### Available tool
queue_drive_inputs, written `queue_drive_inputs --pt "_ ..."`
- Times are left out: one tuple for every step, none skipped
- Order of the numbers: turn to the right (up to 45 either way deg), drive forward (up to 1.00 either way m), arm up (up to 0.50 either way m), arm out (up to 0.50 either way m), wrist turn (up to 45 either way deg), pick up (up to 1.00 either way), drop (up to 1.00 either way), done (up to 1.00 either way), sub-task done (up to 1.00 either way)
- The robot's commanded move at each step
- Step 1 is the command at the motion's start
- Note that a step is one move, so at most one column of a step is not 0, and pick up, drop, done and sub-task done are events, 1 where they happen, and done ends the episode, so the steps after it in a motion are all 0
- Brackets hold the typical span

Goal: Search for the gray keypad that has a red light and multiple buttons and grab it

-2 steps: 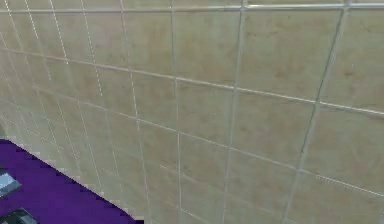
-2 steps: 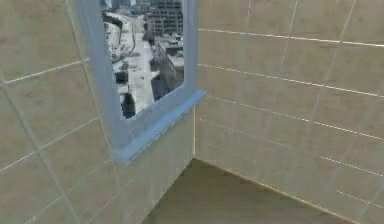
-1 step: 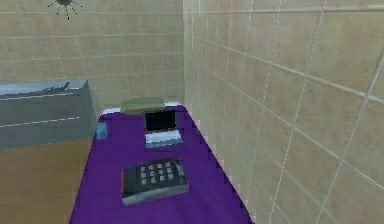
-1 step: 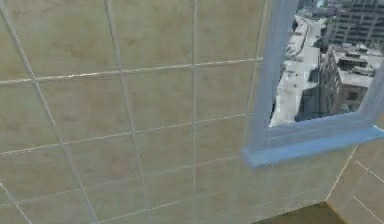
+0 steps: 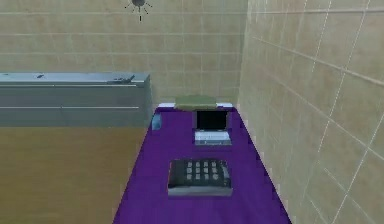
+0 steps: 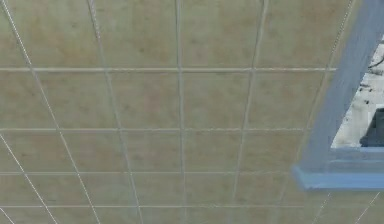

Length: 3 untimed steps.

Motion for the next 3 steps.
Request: queue_drive_inputs --pt "0.0 0.15 0.00 0.00 0.0 0.00 0.00 0.00 0.00" --pt "-45.0 0.00 0.00 0.00 0.0 0.00 0.00 0.00 0.00" --pt "-39.0 0.00 0.00 0.00 0.0 0.00 0.00 0.00 0.00"
